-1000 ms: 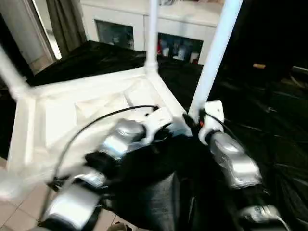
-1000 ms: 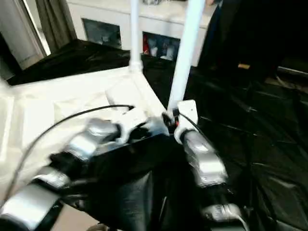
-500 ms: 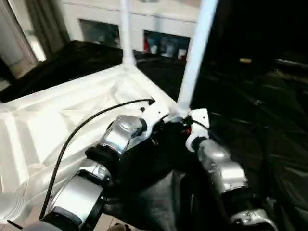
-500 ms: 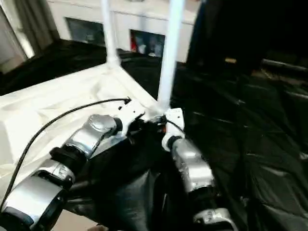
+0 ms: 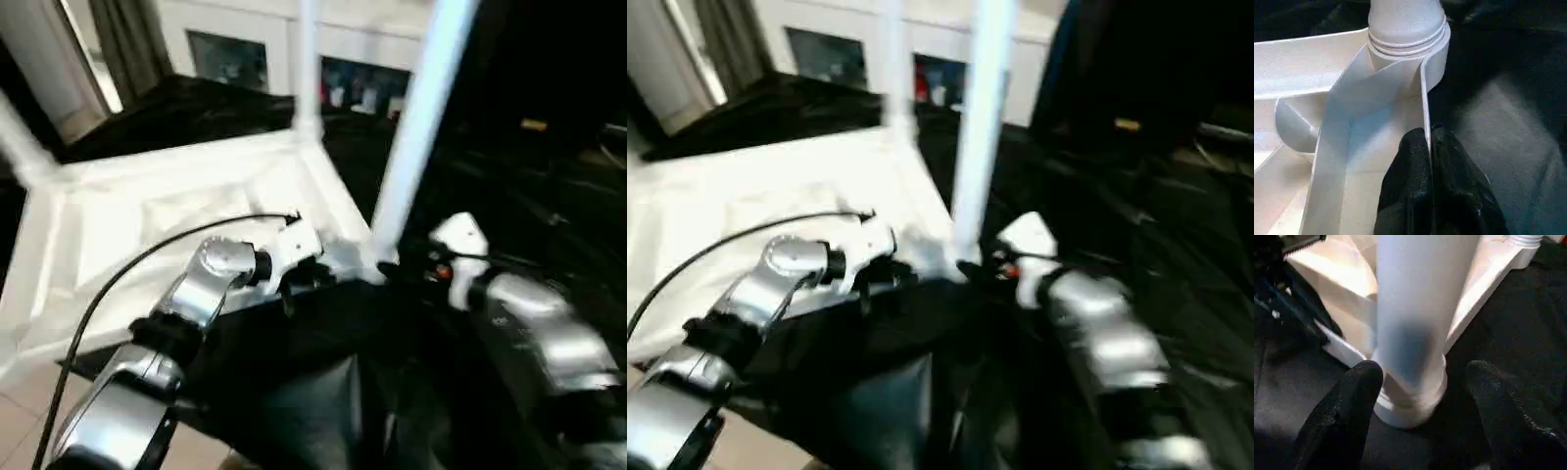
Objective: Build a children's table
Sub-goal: Rotate leg to tighten
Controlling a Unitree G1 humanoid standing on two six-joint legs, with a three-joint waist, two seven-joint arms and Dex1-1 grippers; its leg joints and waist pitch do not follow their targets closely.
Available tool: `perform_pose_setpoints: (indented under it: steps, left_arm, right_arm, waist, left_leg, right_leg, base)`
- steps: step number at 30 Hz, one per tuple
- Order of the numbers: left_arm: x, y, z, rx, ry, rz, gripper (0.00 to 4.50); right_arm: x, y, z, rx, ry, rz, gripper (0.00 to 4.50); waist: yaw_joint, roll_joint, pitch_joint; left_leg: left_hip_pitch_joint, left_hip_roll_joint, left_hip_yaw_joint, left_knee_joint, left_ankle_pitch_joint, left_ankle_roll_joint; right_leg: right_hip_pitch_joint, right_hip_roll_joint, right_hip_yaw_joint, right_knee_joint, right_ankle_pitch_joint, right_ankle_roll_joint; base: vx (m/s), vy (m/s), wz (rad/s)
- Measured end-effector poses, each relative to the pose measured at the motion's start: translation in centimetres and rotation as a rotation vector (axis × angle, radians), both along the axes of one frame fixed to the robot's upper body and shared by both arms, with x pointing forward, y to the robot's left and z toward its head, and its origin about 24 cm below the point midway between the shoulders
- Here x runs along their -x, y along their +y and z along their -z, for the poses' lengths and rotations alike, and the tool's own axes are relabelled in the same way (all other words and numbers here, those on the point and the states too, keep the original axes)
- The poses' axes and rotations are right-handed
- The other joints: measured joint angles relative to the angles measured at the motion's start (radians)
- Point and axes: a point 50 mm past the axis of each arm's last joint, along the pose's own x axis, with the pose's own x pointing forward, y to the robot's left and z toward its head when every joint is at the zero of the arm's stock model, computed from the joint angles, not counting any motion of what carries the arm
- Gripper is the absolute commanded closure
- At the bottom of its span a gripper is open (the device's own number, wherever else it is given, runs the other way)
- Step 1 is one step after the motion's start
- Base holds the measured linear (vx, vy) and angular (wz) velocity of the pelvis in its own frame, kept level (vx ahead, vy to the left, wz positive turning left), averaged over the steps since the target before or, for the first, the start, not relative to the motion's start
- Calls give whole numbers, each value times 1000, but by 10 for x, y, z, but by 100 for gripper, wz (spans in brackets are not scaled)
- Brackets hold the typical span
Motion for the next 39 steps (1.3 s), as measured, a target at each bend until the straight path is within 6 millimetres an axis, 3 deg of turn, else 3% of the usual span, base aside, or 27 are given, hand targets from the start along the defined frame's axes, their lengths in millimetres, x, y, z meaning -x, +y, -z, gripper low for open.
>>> perform_pose_setpoints:
  steps: [8,16,18,29,39]
  left_arm:
    - [10,5,2,4,30,58,450]
    - [20,6,1,6,68,126,450]
    - [21,6,1,4,70,130,450]
    - [23,9,2,-3,79,133,450]
    - [25,10,1,-10,92,134,450]
  right_arm:
    - [6,3,3,10,40,-81,134]
    - [11,14,6,-30,93,-191,134]
    - [12,15,4,-32,93,-210,168]
    - [13,13,4,-36,115,-235,245]
    - [15,14,4,-36,124,-257,250]
  waist:
    - [-7,-2,0]
    - [3,-3,0]
    - [6,-3,1]
    - [11,-7,0]
    - [12,-13,-2]
  left_leg:
    - [1,0,0,2,0,-1]
    - [0,0,0,4,0,0]
    - [-1,0,0,4,0,0]
    - [-1,0,0,5,0,0]
    - [-1,0,0,5,0,0]
  right_leg:
    - [2,-1,1,2,-2,4]
    - [1,-1,1,4,0,1]
    - [1,-1,1,5,0,1]
    - [1,-1,1,5,0,1]
    - [1,-1,1,6,0,1]
  base:
    - [0,0,0]
    - [0,0,0]
    - [0,0,0]
    - [0,0,0]
    - [0,0,0]
